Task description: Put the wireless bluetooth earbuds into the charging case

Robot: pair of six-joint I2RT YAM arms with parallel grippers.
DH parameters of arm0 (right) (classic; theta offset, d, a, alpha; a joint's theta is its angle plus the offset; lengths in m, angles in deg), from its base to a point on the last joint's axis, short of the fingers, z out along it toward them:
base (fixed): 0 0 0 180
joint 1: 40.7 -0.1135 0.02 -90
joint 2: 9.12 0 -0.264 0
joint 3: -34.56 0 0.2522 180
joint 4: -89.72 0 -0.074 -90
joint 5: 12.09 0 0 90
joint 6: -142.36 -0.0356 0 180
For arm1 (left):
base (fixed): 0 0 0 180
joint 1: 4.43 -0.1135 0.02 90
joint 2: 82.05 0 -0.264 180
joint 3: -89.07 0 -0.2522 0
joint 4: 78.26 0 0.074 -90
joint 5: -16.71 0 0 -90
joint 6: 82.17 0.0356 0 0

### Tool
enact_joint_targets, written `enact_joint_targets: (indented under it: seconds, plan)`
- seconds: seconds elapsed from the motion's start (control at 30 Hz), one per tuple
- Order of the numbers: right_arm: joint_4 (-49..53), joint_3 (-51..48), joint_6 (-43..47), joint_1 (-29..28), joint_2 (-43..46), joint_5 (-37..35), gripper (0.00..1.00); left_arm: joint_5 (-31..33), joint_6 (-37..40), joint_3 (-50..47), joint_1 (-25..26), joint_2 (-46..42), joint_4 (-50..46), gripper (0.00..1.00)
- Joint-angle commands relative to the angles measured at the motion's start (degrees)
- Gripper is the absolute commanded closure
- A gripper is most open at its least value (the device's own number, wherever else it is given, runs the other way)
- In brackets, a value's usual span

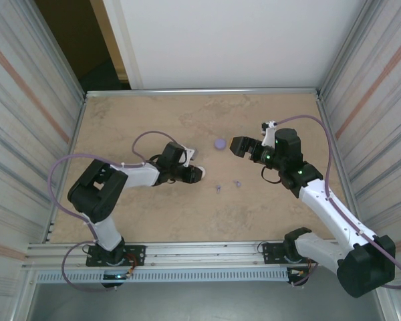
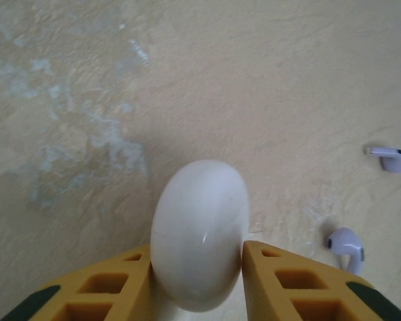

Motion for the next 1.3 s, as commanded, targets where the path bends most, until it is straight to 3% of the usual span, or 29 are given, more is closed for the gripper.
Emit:
enact_joint_targets:
  seconds: [0.0, 0.3, 0.57, 0.63, 0.87, 1.27]
  plan:
    - [0.1, -0.05, 1.72, 0.3, 1.03, -0.63, 0.01, 1.27, 0.6, -1.25, -1.07, 0.24, -0.9, 0.64]
    - [3.03, -0.26, 5.05, 0.27, -0.34, -2.6, 0.01, 0.68, 0.66, -3.02, -2.43, -2.54, -0.27, 0.55]
    - [9.39, 3.52, 14.44, 0.29, -5.86, -4.08, 0.01, 0.49, 0.93, -3.97, -3.01, -7.03, -0.26, 0.49]
    - [11.69, 5.48, 18.34, 0.31, -8.56, -3.27, 0.0, -0.35, 1.03, -4.31, -3.12, -9.08, -0.04, 0.48]
    - [20.13, 15.17, 30.8, 0.25, -21.92, -0.9, 0.13, -3.03, 0.09, -7.49, -4.92, -19.22, 5.92, 0.44]
    - [24.93, 28.88, 43.74, 0.09, -40.62, -5.88, 0.08, 3.19, 0.12, -17.38, -8.58, -35.44, 16.29, 0.29]
